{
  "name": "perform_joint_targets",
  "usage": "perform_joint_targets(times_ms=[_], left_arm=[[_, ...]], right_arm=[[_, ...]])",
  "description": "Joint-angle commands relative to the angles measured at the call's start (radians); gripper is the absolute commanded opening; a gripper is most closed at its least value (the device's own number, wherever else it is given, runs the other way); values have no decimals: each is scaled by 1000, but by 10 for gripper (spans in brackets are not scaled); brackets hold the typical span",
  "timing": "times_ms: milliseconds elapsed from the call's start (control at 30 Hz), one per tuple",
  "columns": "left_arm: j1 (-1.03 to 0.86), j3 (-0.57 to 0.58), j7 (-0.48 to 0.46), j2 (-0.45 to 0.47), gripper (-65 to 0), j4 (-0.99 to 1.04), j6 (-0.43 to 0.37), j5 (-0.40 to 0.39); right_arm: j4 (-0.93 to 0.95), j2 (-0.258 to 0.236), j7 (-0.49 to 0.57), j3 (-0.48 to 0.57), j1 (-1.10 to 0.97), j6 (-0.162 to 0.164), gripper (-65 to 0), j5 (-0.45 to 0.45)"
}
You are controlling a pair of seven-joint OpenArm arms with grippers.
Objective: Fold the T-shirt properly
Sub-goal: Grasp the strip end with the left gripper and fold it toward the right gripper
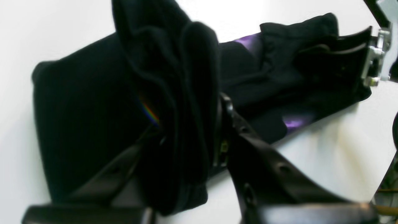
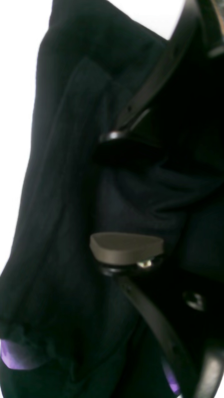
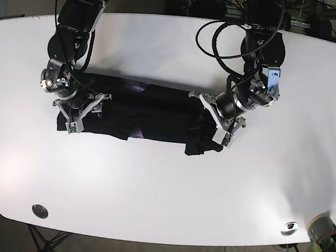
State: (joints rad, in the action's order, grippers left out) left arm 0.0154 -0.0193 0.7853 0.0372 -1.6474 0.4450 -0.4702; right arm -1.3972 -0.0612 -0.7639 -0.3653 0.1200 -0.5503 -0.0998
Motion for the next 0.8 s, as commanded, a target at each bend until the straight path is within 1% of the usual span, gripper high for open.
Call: perform_joint_targets(times_ms=[0, 167, 267, 433, 467, 567, 633, 667, 700, 767], left_arm=[[19, -1, -31, 0, -600, 0, 5, -23], [36, 5, -31, -1, -600, 36, 5, -23], [42, 58, -31, 0, -600, 65, 5, -23], [84, 112, -31, 2, -597, 98, 5, -23], [90, 120, -31, 0, -579, 115, 4, -23], [105, 144, -31, 0, -483, 143, 4, -23], [113, 164, -31, 0, -404, 148, -7, -23], [113, 170, -31, 0, -385, 148, -18, -23], [113, 187, -31, -1, -351, 146, -53, -23], [122, 223, -31, -1, -310, 146, -117, -23]], right_arm=[[-20, -7, 17, -1, 22, -6, -306, -10], [-18, -7, 17, -1, 23, -6, -306, -10], [-17, -7, 17, -1, 23, -6, -306, -10], [-18, -7, 17, 2, 23, -6, -306, -10], [-18, -7, 17, 2, 25, -6, -306, -10], [-20, 8, 17, 1, 27, -6, -306, -10], [-21, 8, 17, 1, 25, -7, -306, -10], [-21, 10, 17, 1, 25, -7, -306, -10], [-21, 10, 17, 1, 25, -7, -306, -10], [-21, 11, 17, 1, 25, -7, -306, -10]])
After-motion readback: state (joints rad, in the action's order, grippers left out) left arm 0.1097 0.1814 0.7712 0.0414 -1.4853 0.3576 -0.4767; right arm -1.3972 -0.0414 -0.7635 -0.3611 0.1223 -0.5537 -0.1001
